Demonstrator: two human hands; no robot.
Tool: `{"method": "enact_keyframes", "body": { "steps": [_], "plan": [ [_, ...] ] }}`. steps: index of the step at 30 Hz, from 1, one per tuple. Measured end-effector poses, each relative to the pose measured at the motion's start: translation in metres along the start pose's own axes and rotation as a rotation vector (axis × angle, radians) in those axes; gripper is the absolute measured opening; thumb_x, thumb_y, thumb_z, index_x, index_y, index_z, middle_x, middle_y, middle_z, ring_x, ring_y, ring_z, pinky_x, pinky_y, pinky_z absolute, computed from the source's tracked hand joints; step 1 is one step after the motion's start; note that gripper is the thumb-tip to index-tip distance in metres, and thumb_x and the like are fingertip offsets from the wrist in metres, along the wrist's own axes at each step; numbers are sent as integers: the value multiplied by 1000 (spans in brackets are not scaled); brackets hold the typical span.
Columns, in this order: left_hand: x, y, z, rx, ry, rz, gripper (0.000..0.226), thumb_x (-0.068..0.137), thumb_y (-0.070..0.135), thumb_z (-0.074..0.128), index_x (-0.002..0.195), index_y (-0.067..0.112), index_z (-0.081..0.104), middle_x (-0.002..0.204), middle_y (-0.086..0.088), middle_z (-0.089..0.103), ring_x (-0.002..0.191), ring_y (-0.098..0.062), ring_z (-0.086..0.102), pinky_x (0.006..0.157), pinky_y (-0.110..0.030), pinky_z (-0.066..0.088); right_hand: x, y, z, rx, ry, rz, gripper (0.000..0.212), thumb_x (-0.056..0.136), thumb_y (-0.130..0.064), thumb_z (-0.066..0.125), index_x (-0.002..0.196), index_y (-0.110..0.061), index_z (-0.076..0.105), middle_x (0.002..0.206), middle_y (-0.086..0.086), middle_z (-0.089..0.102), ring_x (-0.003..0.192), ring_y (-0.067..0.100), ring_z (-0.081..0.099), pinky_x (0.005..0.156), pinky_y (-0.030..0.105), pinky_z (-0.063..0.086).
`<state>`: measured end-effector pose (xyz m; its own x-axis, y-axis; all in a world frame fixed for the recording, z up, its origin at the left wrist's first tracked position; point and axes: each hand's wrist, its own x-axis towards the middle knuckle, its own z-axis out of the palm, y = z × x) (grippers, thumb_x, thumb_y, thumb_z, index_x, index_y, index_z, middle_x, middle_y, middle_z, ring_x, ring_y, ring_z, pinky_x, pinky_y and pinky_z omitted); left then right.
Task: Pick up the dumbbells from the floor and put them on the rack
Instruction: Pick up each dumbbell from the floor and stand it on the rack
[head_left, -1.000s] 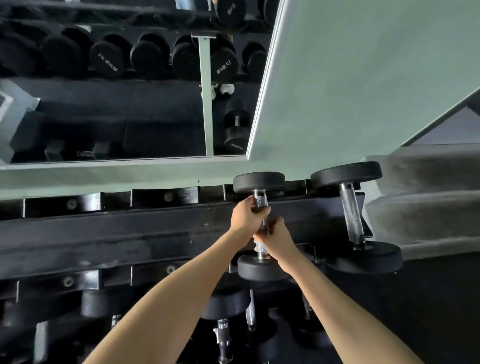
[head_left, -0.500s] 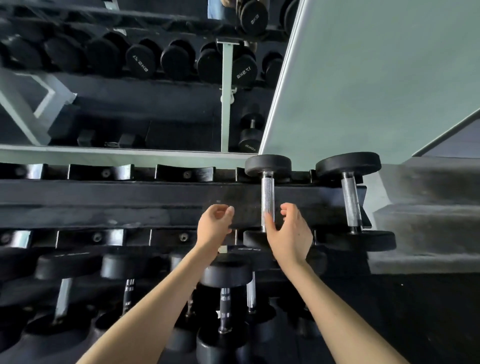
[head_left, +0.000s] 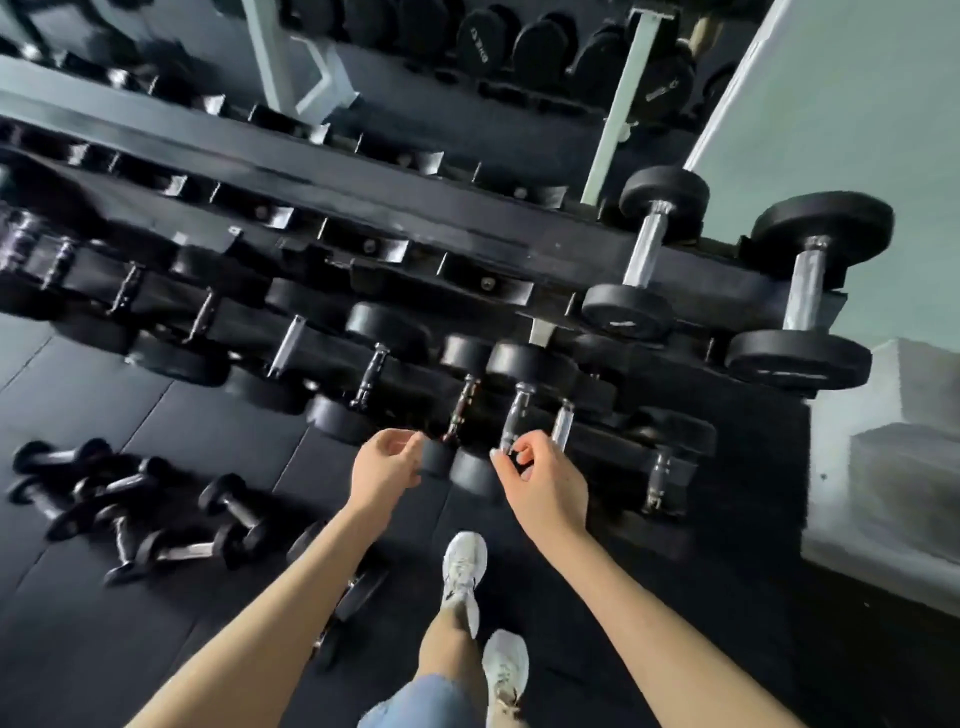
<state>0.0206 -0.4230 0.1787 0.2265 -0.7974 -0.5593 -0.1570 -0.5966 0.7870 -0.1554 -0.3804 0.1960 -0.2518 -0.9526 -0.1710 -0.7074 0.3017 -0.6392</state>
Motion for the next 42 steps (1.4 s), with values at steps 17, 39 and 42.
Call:
{"method": "enact_keyframes", "body": {
  "steps": [17, 39, 42],
  "plan": [
    [-69, -252, -186, -115, 375, -458, 11, 90, 20, 61, 90, 10, 65, 84, -10, 66, 66, -19, 59, 65, -33, 55, -130, -21, 220, -242, -739, 16, 34, 90, -48, 53, 106, -19, 56, 94, -5, 60, 93, 19, 61, 72, 27, 43],
    [234, -532, -205, -220, 232, -586, 15, 87, 36, 62, 83, 22, 64, 86, 1, 67, 90, -20, 64, 93, -43, 53, -54, 77, 634, -296, -823, 227, 46, 85, -47, 61, 121, -19, 50, 109, -2, 60, 106, 24, 59, 89, 37, 47],
    [284, -573, -180, -236, 245, -585, 12, 88, 36, 62, 93, 25, 64, 100, 4, 67, 100, -16, 61, 90, -32, 49, -30, 109, 694, -312, -849, 239, 53, 87, -46, 61, 129, -19, 46, 124, 1, 58, 112, 25, 57, 86, 33, 44]
  ]
}}
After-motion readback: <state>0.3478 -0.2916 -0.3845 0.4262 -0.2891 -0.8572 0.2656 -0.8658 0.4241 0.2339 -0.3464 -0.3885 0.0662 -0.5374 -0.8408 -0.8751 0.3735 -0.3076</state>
